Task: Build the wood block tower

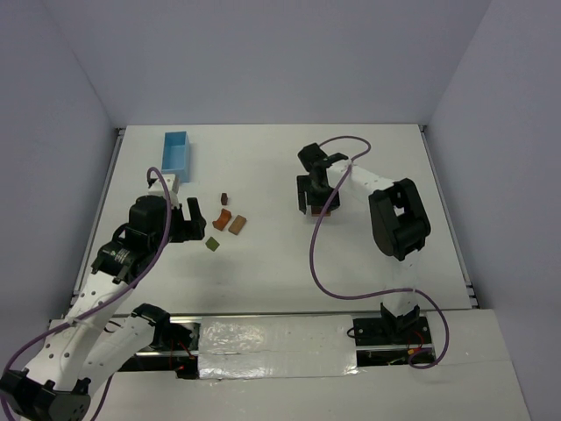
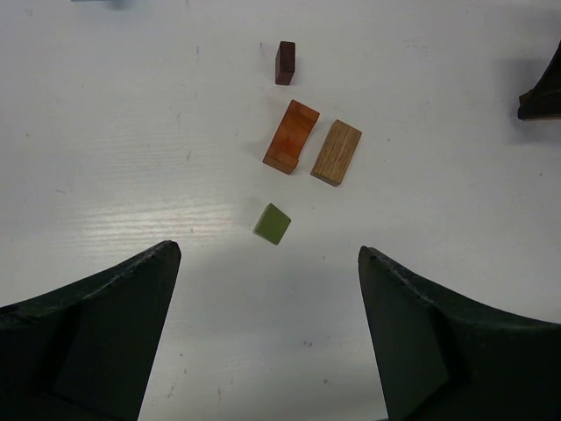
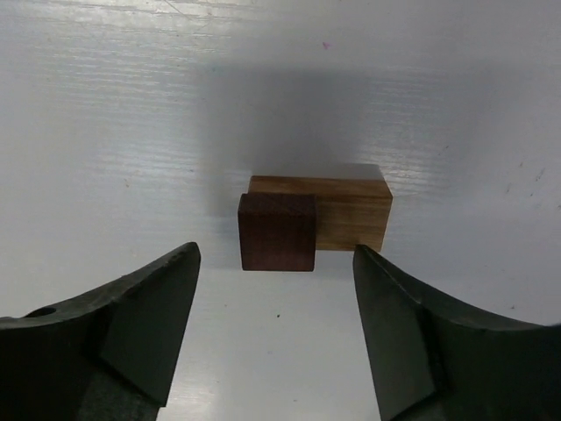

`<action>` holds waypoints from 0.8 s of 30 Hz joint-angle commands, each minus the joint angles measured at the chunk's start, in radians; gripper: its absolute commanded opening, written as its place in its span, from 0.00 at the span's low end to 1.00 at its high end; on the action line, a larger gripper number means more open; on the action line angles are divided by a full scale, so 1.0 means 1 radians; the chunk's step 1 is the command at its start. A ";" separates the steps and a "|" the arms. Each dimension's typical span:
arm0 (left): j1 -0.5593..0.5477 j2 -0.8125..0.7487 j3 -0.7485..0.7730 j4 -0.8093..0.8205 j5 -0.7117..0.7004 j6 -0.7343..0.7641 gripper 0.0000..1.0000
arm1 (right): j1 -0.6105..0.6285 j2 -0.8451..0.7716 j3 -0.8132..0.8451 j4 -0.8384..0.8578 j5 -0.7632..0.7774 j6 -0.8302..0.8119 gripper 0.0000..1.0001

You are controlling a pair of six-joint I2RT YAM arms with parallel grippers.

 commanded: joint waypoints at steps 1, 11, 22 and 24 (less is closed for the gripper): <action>0.003 0.001 0.009 0.040 0.009 0.026 0.95 | 0.000 -0.108 0.014 0.000 -0.005 0.010 0.79; 0.003 0.055 0.021 0.042 0.000 0.024 0.95 | 0.218 -0.415 -0.087 0.127 0.176 0.004 1.00; 0.026 0.838 0.567 -0.013 0.078 0.104 0.89 | 0.255 -0.800 -0.428 0.329 -0.004 0.019 1.00; 0.032 0.946 0.653 -0.018 0.084 0.145 0.83 | 0.253 -0.838 -0.454 0.339 -0.031 0.019 1.00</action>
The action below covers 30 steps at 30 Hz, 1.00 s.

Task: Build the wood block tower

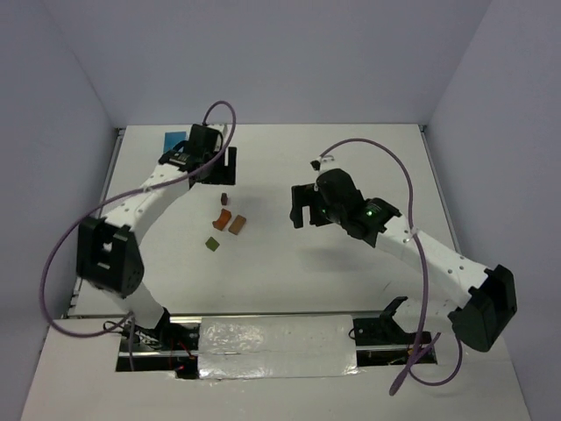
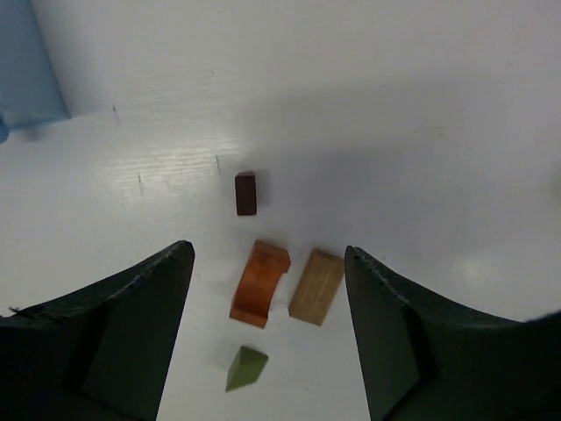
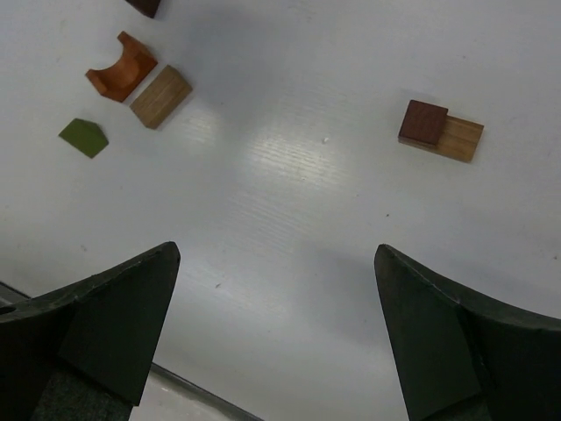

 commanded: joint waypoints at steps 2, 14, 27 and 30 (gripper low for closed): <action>0.023 0.237 0.135 -0.058 0.032 0.079 0.79 | 0.009 -0.147 -0.078 0.083 -0.064 0.003 1.00; 0.053 0.455 0.262 -0.121 0.022 0.097 0.49 | 0.014 -0.369 -0.248 0.066 -0.081 0.000 1.00; 0.053 0.496 0.243 -0.102 0.062 0.073 0.51 | 0.014 -0.334 -0.240 0.069 -0.093 0.008 1.00; 0.053 0.513 0.244 -0.101 0.059 0.064 0.47 | 0.014 -0.339 -0.240 0.066 -0.090 0.006 1.00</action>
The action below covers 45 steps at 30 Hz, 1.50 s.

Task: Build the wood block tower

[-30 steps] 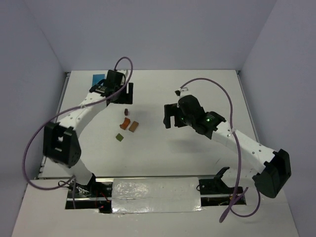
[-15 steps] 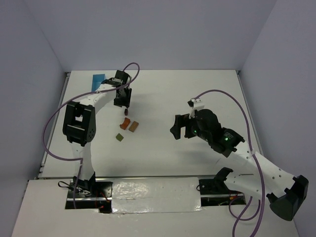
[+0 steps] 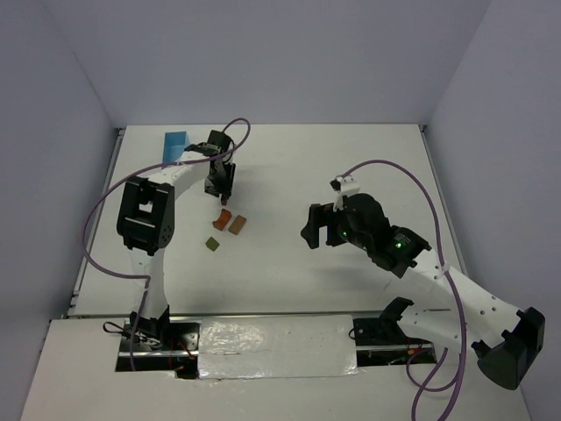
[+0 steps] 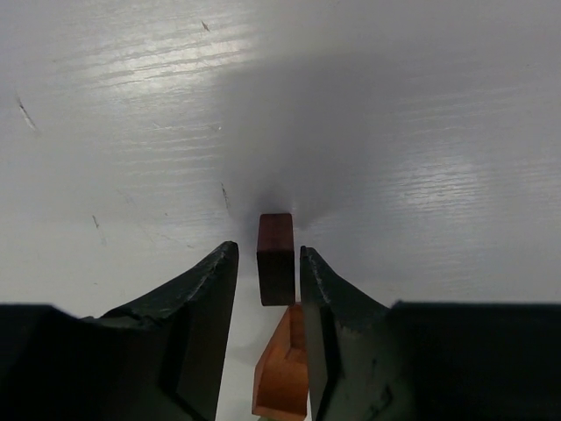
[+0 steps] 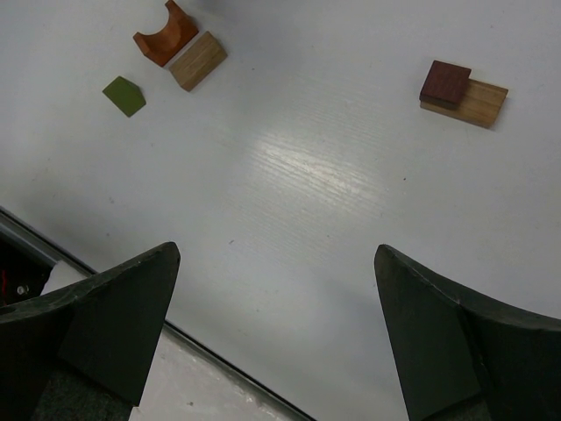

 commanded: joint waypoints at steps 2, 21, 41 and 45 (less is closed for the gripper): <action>-0.001 0.022 0.008 0.000 0.011 -0.017 0.45 | 0.006 -0.008 0.007 0.017 0.003 -0.001 1.00; -0.027 -0.346 -0.097 0.078 0.701 -0.157 0.03 | 0.011 -0.280 -0.224 0.434 -0.226 -0.228 1.00; -0.293 -0.898 -0.549 0.370 0.925 -0.568 0.00 | 0.362 -0.140 -0.100 0.487 -0.101 -0.521 0.84; -0.297 -0.926 -0.574 0.381 0.921 -0.582 0.00 | 0.420 -0.133 -0.105 0.534 -0.076 -0.514 0.83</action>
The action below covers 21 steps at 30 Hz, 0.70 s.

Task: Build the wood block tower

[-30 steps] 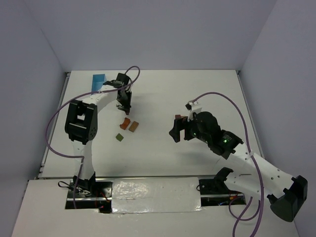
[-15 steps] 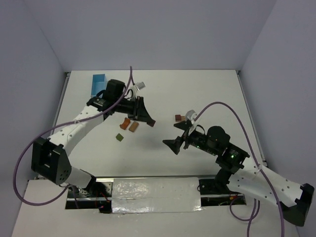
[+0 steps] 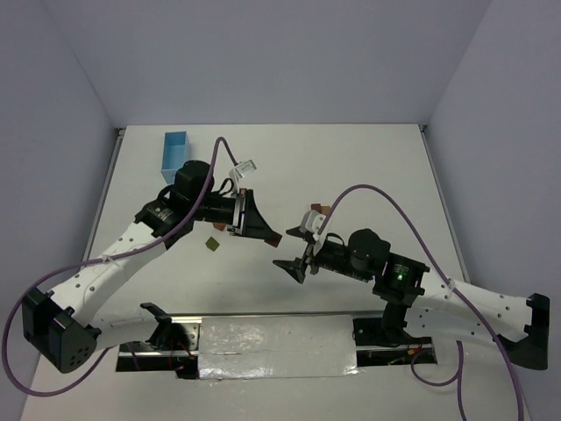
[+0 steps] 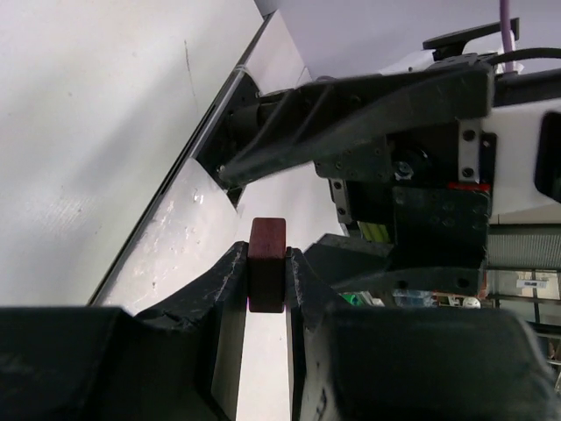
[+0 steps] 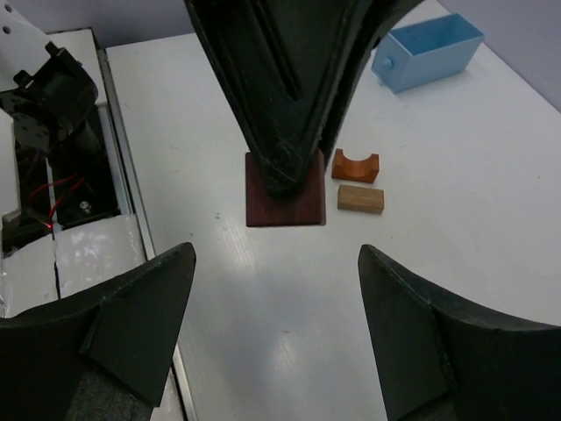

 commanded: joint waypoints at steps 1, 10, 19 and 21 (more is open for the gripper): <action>-0.005 -0.016 -0.024 0.048 -0.002 -0.039 0.00 | 0.046 0.014 0.048 0.084 0.028 -0.016 0.81; -0.007 -0.036 -0.023 0.024 -0.013 -0.019 0.00 | 0.083 0.060 0.037 0.193 0.098 -0.033 0.62; -0.007 -0.056 -0.032 0.047 -0.008 -0.035 0.00 | 0.086 0.057 0.024 0.211 0.101 -0.108 0.34; -0.007 -0.061 -0.033 0.050 -0.008 -0.038 0.00 | 0.085 0.056 0.022 0.215 0.103 -0.117 0.21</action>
